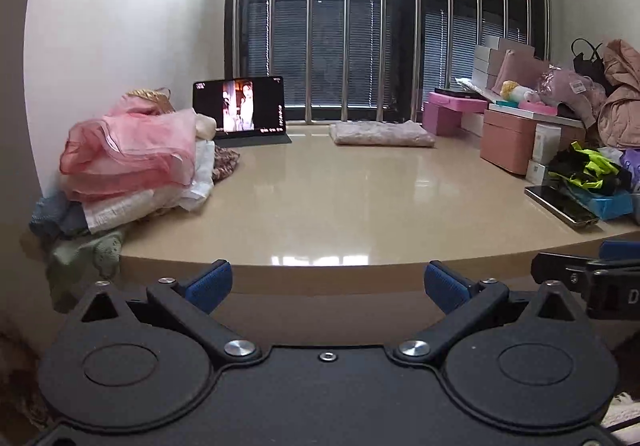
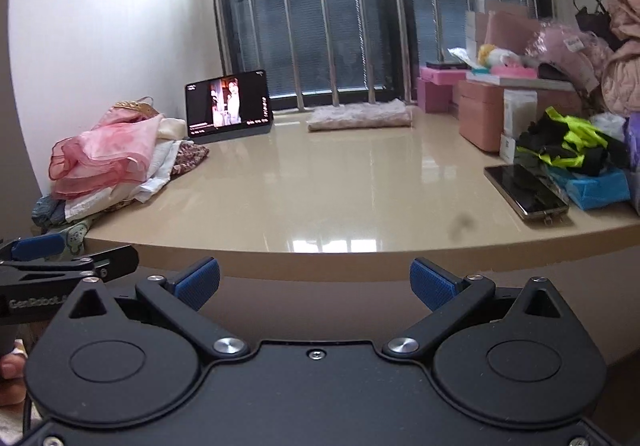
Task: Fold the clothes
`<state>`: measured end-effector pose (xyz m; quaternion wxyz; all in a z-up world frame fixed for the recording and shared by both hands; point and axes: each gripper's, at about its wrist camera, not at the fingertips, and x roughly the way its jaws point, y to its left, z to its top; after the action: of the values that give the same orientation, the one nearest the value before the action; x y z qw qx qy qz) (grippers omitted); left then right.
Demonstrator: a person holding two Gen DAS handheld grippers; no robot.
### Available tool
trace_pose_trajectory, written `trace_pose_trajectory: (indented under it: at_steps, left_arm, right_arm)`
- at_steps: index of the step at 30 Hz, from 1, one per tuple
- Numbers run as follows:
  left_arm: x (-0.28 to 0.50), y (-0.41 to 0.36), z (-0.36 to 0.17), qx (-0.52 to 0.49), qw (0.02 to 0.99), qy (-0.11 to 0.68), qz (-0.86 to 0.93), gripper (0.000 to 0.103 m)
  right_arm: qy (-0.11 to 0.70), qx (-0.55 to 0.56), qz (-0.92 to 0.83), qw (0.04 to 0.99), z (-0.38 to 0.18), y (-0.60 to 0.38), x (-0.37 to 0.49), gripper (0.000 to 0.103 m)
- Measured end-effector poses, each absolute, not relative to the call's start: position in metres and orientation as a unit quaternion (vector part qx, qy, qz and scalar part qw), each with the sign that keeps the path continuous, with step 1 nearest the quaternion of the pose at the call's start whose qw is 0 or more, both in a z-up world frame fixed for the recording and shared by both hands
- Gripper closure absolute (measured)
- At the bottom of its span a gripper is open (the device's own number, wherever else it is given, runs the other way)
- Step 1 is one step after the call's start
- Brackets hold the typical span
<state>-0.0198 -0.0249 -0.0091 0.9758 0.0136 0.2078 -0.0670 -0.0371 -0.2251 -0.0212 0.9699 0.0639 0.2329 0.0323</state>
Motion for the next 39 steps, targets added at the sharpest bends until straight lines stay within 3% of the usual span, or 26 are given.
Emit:
trace_pose_trajectory:
  at_steps: [39]
  left_arm:
    - [-0.0238, -0.018, -0.0078, -0.011, 0.976, 0.203, -0.076, 0.0]
  right_arm:
    - [0.263, 0.068, 0.044, 0.961, -0.0272, -0.2248, -0.0292, 0.0]
